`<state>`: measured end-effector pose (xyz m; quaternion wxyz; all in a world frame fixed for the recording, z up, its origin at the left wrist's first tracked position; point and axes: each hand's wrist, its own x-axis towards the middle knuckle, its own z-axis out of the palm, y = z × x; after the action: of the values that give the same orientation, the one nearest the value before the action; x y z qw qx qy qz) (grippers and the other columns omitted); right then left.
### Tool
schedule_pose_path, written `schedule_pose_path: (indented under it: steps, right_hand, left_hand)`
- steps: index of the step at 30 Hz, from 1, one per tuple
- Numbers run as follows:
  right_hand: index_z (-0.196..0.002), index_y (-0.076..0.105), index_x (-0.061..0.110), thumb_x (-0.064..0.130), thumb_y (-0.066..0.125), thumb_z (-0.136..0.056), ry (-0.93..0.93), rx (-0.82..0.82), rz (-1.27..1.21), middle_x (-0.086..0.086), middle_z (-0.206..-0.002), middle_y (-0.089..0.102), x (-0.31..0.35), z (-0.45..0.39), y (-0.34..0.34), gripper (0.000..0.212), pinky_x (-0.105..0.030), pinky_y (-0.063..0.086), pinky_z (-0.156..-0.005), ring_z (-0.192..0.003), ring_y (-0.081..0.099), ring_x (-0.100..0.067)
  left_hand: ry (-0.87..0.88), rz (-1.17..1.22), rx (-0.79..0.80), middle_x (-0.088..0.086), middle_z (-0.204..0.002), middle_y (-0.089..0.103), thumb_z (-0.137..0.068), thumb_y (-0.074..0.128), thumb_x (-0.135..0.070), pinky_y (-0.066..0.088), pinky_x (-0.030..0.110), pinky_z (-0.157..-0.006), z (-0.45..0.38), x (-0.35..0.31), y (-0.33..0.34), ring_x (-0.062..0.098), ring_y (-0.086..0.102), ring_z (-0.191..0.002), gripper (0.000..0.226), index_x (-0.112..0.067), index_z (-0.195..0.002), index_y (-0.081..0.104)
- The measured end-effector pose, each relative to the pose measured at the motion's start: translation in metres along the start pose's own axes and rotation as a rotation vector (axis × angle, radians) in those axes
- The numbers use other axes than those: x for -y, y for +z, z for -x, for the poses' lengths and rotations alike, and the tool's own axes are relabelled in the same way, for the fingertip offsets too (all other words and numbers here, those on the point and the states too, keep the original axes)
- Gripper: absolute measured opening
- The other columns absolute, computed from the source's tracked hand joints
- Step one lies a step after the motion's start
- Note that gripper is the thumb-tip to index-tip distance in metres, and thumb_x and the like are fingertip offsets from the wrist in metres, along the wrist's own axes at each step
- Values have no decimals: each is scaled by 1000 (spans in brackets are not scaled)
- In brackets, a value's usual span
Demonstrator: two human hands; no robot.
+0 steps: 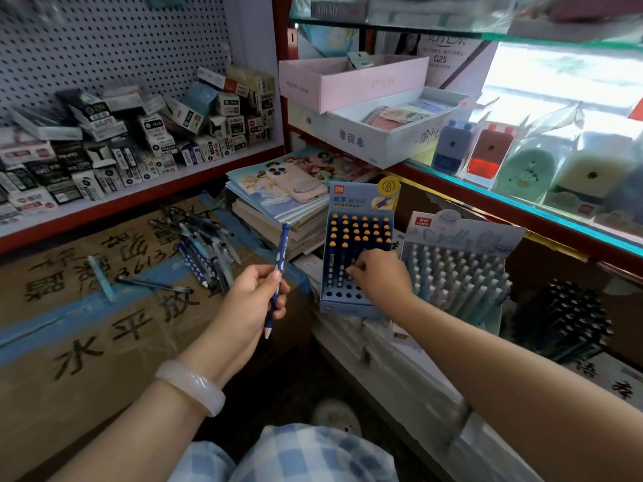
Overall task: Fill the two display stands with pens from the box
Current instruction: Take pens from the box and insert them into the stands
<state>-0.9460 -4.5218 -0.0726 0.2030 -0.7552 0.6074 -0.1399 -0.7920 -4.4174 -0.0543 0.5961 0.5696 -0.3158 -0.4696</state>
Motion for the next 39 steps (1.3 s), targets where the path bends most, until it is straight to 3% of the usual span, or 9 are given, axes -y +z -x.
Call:
schedule_pose_path:
  steps: [2,5,12,16,18,21,28,35,39]
  right_hand:
    - [-92,68,8,24,54,-95,-83,30,-225,-5,-77,68,3,7,-6,21,-36,58,-70,-70,65,-18]
    - [-100,68,8,22,55,-95,-210,169,-518,-3,-82,69,22,23,-22,20,-19,56,-67,-70,63,-8]
    - [-89,66,5,20,59,-92,-219,149,-682,-2,-73,65,30,40,-42,17,-18,55,-65,-67,64,-8]
    - [-93,62,7,17,57,-93,-208,-59,-551,-7,-81,69,12,30,-63,12,-30,59,-73,-75,68,-17]
    - [-96,60,10,17,56,-94,-204,-132,-407,-6,-83,69,-6,24,-67,9,-37,58,-77,-75,68,-16]
    - [-93,54,13,18,57,-93,-148,-198,-327,-6,-84,66,-27,21,-59,5,-45,56,-77,-77,66,-20]
    - [-95,51,6,18,54,-94,-135,-200,-287,-12,-90,64,-15,5,-29,12,-49,53,-75,-81,63,-28]
    - [-93,43,10,21,48,-98,-139,-163,-64,-12,-90,62,1,-5,-15,14,-34,41,-62,-83,57,-31]
    - [-103,45,7,22,46,-98,-157,-176,31,-13,-94,61,2,-8,-17,16,-33,37,-60,-85,58,-32]
  left_hand:
    - [2,-27,17,7,-69,48,-98,36,-4,36,16,-38,5,0,3,11,41,-51,17,-9,-86,48]
    - [-3,-84,74,6,-65,54,-98,37,-5,38,15,-40,13,2,13,7,46,-46,20,-9,-85,50]
    - [-31,-90,162,0,-64,65,-99,35,-10,50,19,-52,24,1,33,7,60,-53,20,-10,-89,53]
    - [-20,-482,191,0,-105,62,-98,41,-21,47,30,-88,18,7,14,13,59,-99,11,-19,-104,50]
    - [18,-676,188,-3,-114,55,-96,46,-23,40,27,-93,13,10,-2,12,51,-110,21,-20,-116,49]
    - [50,-799,161,-4,-112,51,-95,49,-21,35,21,-87,8,6,-19,9,48,-105,33,-14,-127,47]
    - [60,-867,149,-4,-109,53,-95,49,-20,35,23,-85,-4,-1,-34,9,48,-103,23,-20,-118,50]
    - [65,-849,141,-4,-110,54,-95,50,-20,36,24,-85,-15,1,-41,11,49,-105,18,-25,-112,51]
    - [70,-853,125,-3,-111,53,-94,51,-20,38,26,-87,-15,3,-45,12,49,-107,21,-24,-115,50]
